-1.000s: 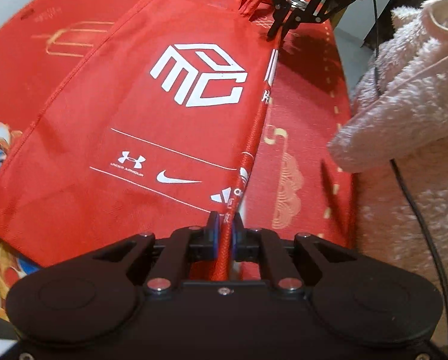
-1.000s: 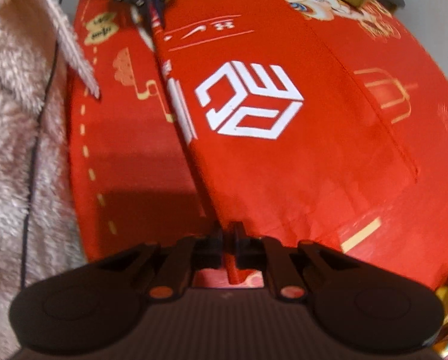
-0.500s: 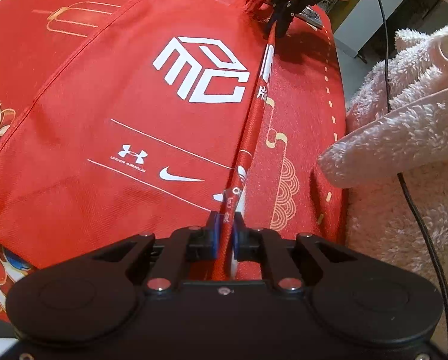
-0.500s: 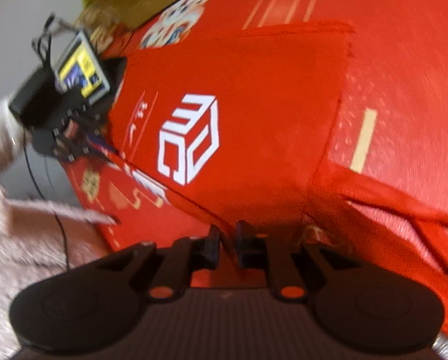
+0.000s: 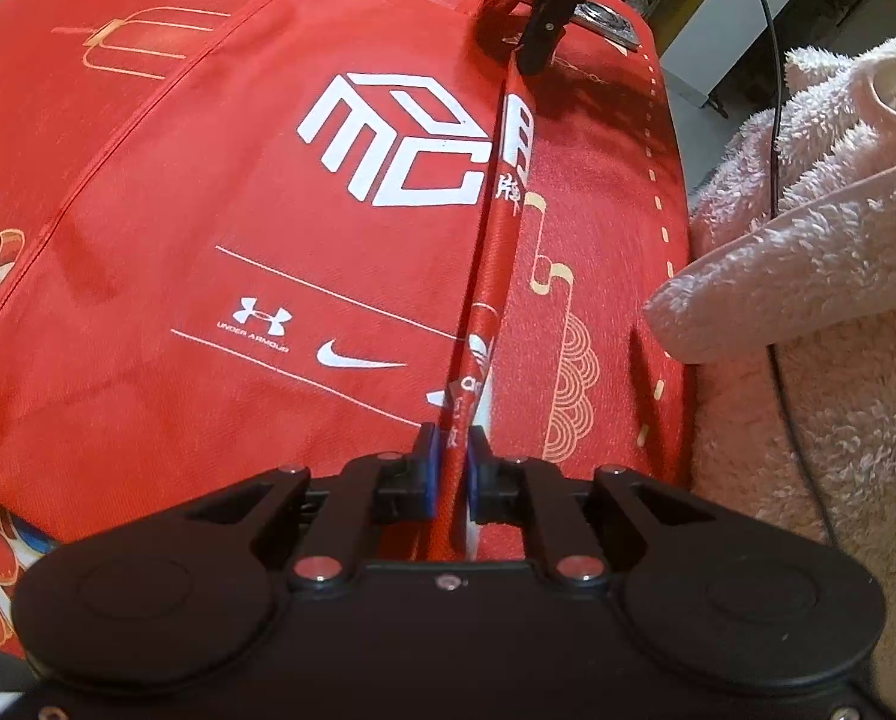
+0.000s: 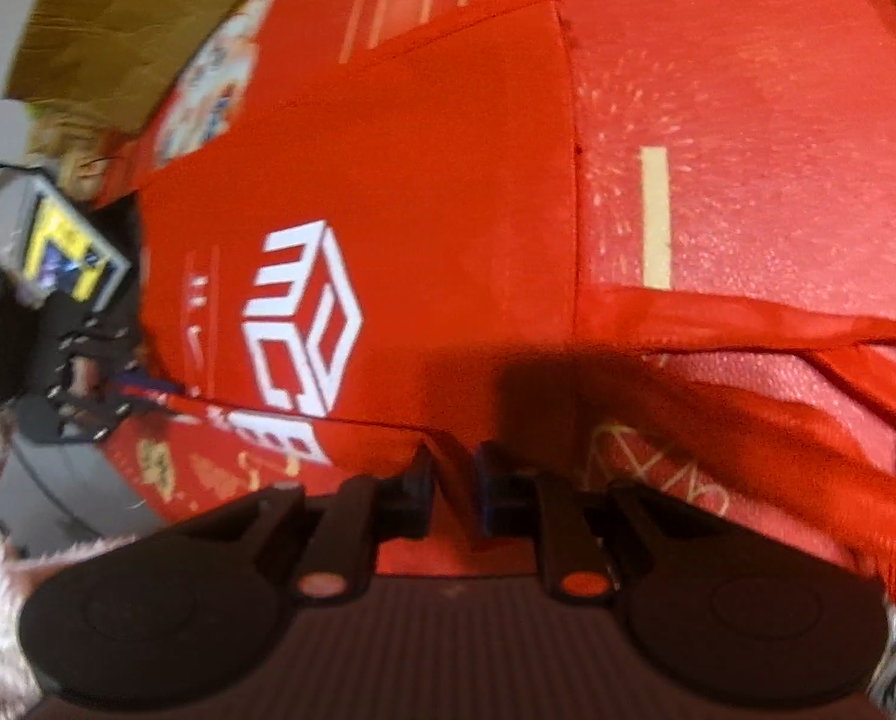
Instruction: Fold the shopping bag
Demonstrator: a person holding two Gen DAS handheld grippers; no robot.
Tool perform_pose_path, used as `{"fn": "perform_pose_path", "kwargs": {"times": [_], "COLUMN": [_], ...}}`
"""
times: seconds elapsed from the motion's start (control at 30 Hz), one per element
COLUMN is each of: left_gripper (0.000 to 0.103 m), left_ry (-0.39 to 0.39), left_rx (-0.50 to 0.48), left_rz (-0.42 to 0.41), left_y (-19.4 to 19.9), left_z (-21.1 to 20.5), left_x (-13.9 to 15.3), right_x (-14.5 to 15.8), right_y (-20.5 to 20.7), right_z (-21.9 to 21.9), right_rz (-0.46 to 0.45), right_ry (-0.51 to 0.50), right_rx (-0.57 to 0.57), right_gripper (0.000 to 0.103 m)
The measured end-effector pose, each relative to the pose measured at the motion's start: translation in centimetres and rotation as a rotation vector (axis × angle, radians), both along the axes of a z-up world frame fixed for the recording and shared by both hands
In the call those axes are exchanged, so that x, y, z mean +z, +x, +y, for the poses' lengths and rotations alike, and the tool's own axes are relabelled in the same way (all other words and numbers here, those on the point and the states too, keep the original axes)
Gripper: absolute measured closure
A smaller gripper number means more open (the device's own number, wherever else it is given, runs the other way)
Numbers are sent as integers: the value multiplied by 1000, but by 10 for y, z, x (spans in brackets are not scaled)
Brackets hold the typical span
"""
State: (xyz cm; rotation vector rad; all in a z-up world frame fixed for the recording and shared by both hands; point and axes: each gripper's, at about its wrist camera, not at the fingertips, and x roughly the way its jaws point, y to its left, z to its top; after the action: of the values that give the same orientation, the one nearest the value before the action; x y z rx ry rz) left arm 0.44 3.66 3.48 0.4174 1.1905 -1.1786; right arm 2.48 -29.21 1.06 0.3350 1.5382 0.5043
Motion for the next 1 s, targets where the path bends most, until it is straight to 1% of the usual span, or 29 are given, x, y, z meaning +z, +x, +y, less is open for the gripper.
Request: {"fn": "perform_pose_path", "kwargs": {"times": [0.07, 0.17, 0.3, 0.37, 0.43, 0.6, 0.73, 0.77, 0.8, 0.93, 1.0], "left_gripper": [93, 93, 92, 90, 88, 86, 86, 86, 86, 86, 86], "left_ry": [-3, -7, -6, -2, 2, -26, -16, -14, -15, -14, -25], "left_rx": [2, 3, 3, 8, 26, 80, 78, 81, 88, 153, 183], "left_rz": [3, -1, -32, -79, -148, -307, -404, -415, -413, -324, -281], "left_y": [1, 0, -3, -7, -13, -36, -58, -61, -63, -60, -58], "left_z": [0, 1, 1, 1, 4, 10, 8, 9, 10, 22, 28], "left_x": [-1, 0, 1, 4, 8, 25, 32, 33, 32, 20, 14], "right_x": [0, 2, 5, 5, 5, 1, -1, -2, -3, -6, -8], "right_y": [2, 3, 3, 4, 8, 14, 16, 17, 17, 19, 19], "right_z": [3, 13, 30, 35, 35, 35, 34, 31, 30, 26, 19], "right_rz": [35, 57, 56, 59, 73, 111, 109, 115, 117, 114, 117], "right_ry": [-44, -127, -239, -272, -289, -323, -331, -328, -328, -330, -314], "right_rx": [-54, -108, -126, -121, -120, -133, -114, -116, -110, -87, -96], "right_gripper": [89, 89, 89, 89, 90, 90, 90, 90, 90, 90, 89]}}
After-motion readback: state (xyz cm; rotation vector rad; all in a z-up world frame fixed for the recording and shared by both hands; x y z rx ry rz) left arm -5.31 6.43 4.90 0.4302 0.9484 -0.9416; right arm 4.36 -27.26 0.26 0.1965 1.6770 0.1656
